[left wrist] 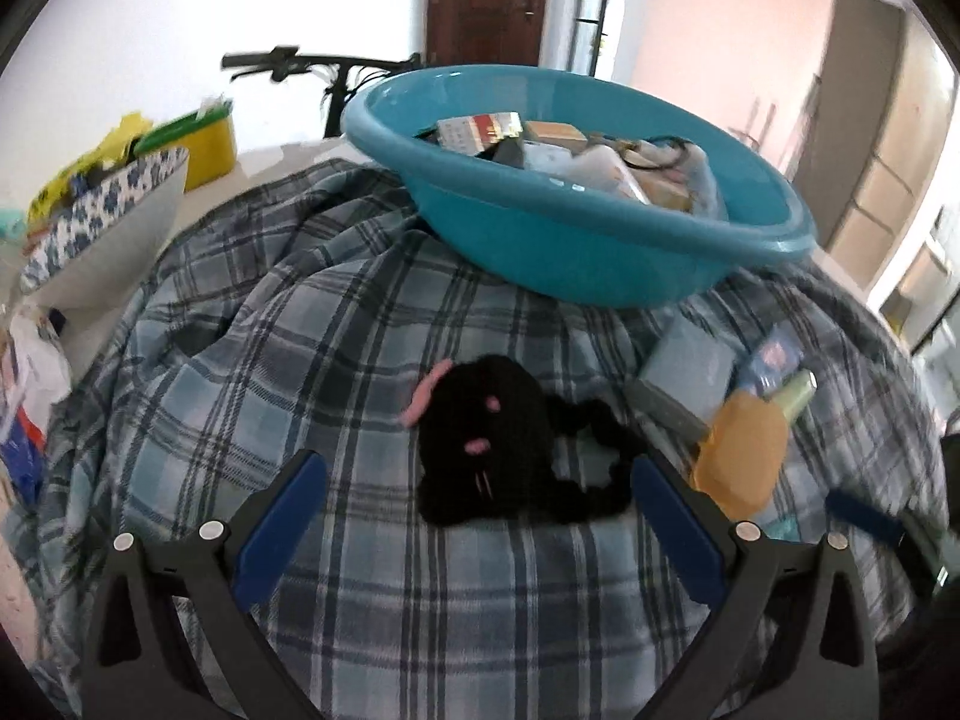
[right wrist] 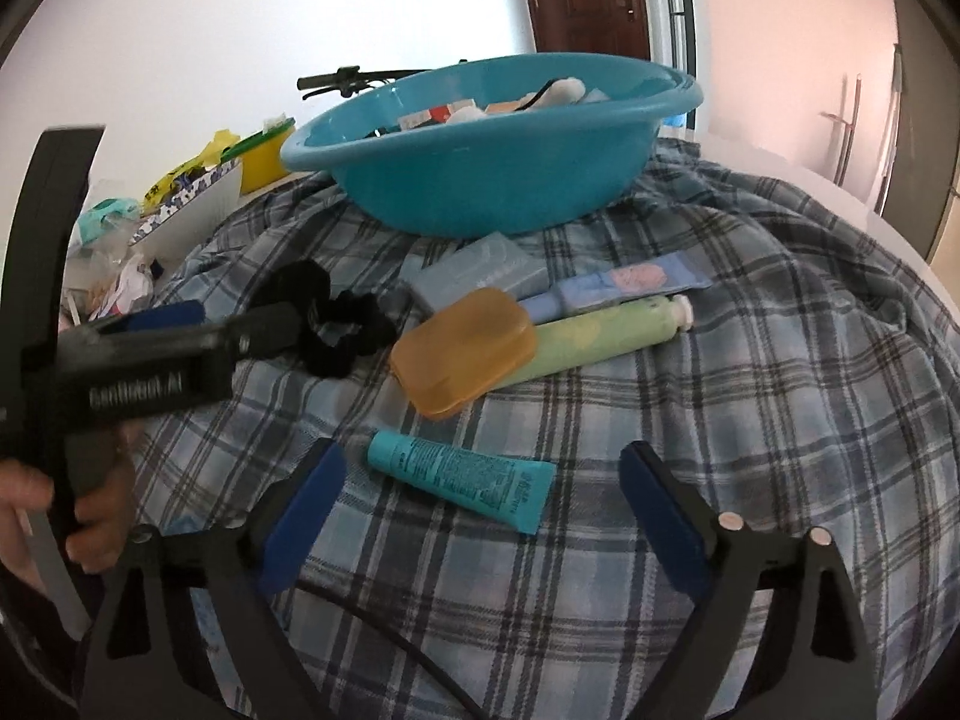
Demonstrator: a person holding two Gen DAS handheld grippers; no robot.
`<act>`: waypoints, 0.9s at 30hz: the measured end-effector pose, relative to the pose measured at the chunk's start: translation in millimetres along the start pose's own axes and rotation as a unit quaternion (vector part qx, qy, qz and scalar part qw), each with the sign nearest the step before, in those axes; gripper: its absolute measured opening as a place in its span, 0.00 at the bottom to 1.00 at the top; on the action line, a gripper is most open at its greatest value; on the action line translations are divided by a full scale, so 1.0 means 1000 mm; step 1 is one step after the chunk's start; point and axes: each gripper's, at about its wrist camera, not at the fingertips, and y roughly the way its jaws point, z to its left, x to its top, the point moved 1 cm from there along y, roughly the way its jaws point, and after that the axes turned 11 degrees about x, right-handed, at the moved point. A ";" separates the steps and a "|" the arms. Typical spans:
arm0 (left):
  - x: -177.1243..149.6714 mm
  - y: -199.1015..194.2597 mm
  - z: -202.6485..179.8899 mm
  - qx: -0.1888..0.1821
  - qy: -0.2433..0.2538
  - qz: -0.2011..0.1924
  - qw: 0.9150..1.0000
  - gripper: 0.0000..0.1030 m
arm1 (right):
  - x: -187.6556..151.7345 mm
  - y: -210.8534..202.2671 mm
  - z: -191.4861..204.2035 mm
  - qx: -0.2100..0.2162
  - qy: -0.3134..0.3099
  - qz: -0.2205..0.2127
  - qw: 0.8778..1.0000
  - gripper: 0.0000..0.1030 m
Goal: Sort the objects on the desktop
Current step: 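Grasp the black hair tie on the cloth with the left tool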
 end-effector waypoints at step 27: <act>-0.037 -0.037 -0.011 -0.003 0.094 -0.020 0.995 0.38 | 0.001 0.004 -0.012 0.046 0.028 0.008 0.999 0.13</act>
